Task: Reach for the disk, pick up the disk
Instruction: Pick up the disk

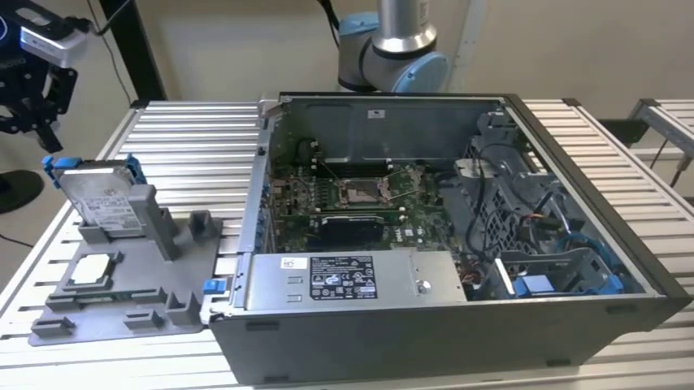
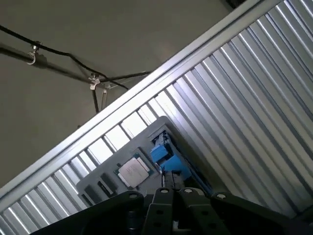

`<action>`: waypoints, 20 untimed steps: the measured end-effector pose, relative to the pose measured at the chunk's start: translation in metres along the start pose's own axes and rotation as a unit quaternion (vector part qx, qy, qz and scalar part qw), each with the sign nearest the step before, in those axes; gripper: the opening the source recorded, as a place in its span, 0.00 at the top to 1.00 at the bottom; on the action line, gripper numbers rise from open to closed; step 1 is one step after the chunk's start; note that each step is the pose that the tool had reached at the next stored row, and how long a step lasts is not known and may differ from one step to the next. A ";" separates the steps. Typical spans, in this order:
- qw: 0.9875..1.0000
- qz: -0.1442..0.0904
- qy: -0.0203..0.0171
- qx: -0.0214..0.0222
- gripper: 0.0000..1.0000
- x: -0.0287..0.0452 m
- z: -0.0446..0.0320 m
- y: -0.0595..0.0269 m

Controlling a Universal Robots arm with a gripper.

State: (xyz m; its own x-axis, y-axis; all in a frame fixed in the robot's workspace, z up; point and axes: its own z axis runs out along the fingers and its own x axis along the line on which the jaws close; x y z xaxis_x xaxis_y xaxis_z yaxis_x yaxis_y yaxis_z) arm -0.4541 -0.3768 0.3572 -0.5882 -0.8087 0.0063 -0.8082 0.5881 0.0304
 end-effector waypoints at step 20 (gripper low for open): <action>0.984 -0.181 0.006 0.001 1.00 0.0000 0.0003 0.0000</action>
State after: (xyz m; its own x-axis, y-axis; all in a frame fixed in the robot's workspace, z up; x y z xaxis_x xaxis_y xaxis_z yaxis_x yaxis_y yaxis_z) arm -0.4541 -0.3768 0.3569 -0.2622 -0.9650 0.0071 -0.9645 0.2623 0.0299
